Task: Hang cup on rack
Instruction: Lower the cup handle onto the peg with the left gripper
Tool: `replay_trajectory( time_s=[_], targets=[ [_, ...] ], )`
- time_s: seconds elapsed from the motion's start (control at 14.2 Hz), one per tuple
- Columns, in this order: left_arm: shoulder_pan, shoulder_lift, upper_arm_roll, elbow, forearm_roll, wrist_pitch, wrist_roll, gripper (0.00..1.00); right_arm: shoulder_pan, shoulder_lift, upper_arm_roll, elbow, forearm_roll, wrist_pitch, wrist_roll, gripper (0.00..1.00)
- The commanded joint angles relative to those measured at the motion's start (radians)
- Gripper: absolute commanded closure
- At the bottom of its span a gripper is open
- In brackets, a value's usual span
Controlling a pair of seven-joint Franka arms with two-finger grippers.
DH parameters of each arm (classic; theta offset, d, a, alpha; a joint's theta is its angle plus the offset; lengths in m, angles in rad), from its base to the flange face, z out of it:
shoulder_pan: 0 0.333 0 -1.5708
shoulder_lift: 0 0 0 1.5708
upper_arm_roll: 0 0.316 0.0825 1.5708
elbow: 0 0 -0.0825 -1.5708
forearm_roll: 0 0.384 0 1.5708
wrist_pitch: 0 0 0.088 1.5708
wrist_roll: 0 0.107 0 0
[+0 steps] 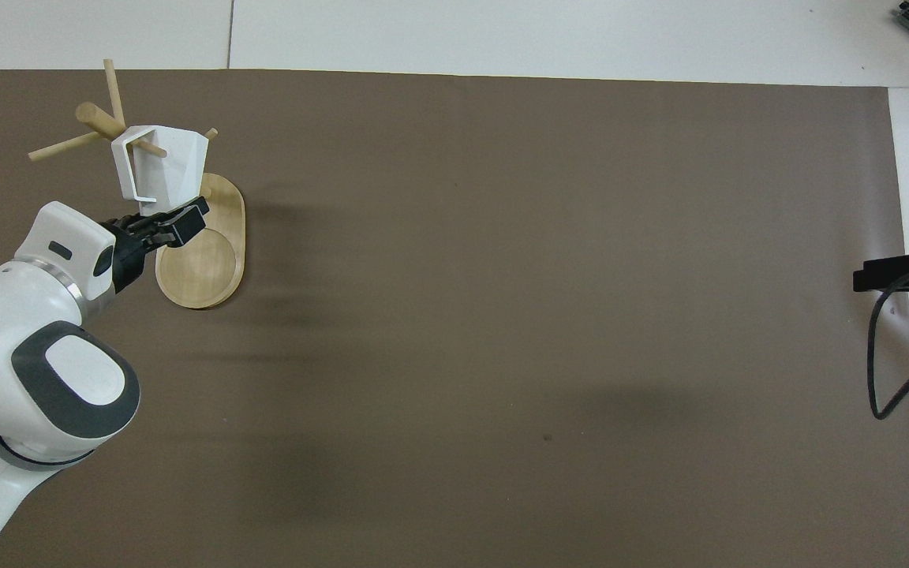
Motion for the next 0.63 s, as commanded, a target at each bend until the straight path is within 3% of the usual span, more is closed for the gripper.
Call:
replay_trajectory(
  time_s=[0.0,0.21,0.35,0.56],
  targets=[
    [0.014,0.010,-0.004,0.024,-0.014,-0.031,0.002,0.89,-0.005,-0.023,0.002,-0.021,0.018,0.006,-0.020,0.00],
    [0.014,0.010,-0.004,0.024,-0.014,-0.040,0.002,0.46,-0.005,-0.023,0.002,-0.021,0.018,0.007,-0.020,0.00],
    [0.015,0.010,-0.004,0.025,-0.014,-0.040,0.002,0.01,-0.005,-0.023,0.002,-0.021,0.018,0.006,-0.020,0.00],
    [0.029,0.018,-0.004,0.044,-0.010,-0.040,0.010,0.00,-0.005,-0.023,0.002,-0.021,0.018,0.007,-0.020,0.00]
  ],
)
